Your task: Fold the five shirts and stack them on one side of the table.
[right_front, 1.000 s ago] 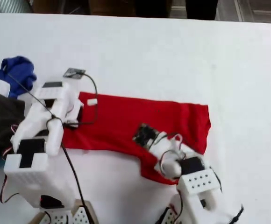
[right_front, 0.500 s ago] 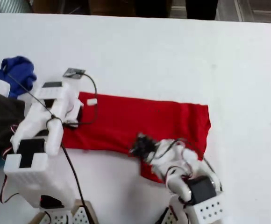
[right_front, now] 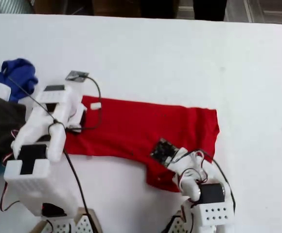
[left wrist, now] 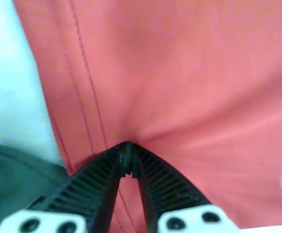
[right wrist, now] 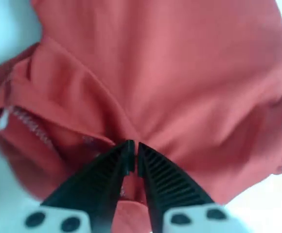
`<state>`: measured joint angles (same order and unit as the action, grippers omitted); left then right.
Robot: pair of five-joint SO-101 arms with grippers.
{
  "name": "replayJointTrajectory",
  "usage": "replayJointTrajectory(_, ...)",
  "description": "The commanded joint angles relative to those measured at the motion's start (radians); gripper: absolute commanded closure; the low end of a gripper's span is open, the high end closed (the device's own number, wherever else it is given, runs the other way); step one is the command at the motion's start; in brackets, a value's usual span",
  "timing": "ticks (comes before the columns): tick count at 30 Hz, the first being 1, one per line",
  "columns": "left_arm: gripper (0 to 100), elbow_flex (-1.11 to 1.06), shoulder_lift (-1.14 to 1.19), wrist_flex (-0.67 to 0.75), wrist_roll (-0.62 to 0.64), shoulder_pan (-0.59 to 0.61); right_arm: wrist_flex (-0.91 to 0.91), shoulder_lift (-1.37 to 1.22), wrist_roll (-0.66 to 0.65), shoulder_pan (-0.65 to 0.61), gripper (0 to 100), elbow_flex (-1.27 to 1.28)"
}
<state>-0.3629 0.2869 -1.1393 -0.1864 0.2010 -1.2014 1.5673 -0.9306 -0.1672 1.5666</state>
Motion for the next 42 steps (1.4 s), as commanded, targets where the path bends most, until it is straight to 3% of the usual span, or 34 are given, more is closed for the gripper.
replayJointTrajectory(1,97,-0.001,0.000,0.035,0.000,0.037,-0.147,0.015,-0.006,-0.079,97.8,-0.135)
replayJointTrajectory(8,97,-0.004,0.000,0.035,0.002,0.037,-0.160,0.015,-0.005,-0.208,97.8,-0.180)
replayJointTrajectory(12,97,-0.004,0.000,0.035,0.002,0.037,0.111,0.004,0.026,-0.035,97.8,-0.198)
replayJointTrajectory(15,97,-0.002,0.000,0.035,0.002,0.037,0.377,0.004,0.210,0.148,97.8,-0.137)
replayJointTrajectory(17,97,-0.002,0.000,0.035,0.002,0.034,0.470,0.004,0.272,0.171,97.8,-0.078)
replayJointTrajectory(23,97,-0.002,0.000,0.035,0.002,0.034,0.602,0.004,0.284,0.186,97.8,0.015)
replayJointTrajectory(26,97,-0.002,0.000,0.035,0.002,0.034,0.573,-0.007,0.333,0.232,97.8,0.008)
replayJointTrajectory(30,97,-0.002,0.000,0.035,0.002,0.034,0.397,-0.134,0.459,0.266,97.8,-0.173)
replayJointTrajectory(33,97,-0.002,0.000,0.035,0.002,0.032,0.318,-0.320,0.535,0.249,97.8,-0.374)
replayJointTrajectory(42,97,-0.004,0.000,0.035,0.002,0.032,0.314,-1.013,0.605,0.232,97.8,-0.752)
